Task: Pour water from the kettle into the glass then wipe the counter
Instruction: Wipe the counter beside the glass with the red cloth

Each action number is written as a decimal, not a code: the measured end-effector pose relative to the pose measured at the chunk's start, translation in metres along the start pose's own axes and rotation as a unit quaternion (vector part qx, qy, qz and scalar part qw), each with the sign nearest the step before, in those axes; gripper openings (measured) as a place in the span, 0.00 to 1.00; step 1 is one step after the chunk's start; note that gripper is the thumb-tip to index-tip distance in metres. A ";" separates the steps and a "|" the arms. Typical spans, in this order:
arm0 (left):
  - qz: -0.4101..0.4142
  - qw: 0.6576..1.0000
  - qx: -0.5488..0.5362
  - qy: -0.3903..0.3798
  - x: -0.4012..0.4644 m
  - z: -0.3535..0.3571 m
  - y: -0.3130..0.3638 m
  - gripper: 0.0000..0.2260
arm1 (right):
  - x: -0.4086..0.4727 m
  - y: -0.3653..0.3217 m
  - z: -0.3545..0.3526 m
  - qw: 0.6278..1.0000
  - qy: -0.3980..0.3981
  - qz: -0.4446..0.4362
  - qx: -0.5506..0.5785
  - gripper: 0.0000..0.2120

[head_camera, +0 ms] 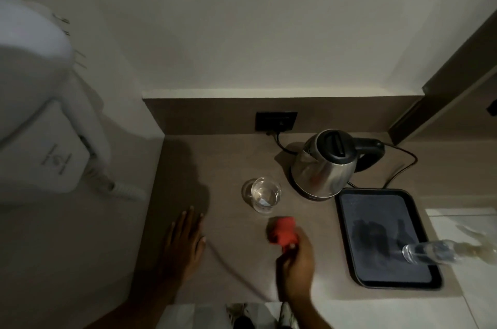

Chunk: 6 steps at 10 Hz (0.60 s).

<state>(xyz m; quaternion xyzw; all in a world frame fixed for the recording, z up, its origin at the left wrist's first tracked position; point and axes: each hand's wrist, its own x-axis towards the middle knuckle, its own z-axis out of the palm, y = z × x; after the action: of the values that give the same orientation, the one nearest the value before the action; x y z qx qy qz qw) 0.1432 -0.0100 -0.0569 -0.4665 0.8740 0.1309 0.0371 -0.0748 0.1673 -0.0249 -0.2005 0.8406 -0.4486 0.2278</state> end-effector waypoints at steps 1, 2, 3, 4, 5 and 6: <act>-0.017 0.999 -0.022 -0.016 -0.001 -0.002 0.002 0.26 | -0.045 0.006 0.043 0.981 -0.122 0.036 0.144 0.30; 0.018 1.000 -0.003 0.015 0.001 0.001 -0.001 0.27 | -0.071 0.044 0.071 0.967 -0.243 -0.076 -0.007 0.16; 0.044 0.998 0.006 0.045 0.001 0.007 -0.004 0.27 | -0.059 0.029 0.040 0.924 -0.358 -0.131 -0.033 0.16; 0.007 0.999 0.004 0.045 0.001 0.005 0.006 0.27 | -0.042 -0.023 -0.012 0.948 -0.262 -0.149 0.099 0.14; -0.025 1.000 -0.013 0.010 0.002 -0.001 0.015 0.31 | -0.013 -0.036 -0.064 0.969 -0.132 -0.129 0.163 0.14; 0.000 1.000 0.001 0.010 0.003 -0.008 0.025 0.35 | 0.028 -0.017 -0.124 0.992 0.034 -0.081 0.093 0.12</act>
<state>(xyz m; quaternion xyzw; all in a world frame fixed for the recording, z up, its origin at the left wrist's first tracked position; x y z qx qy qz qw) 0.1217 -0.0010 -0.0452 -0.4679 0.8744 0.1252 0.0287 -0.1652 0.2252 0.0448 -0.2303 0.7837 -0.5481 0.1799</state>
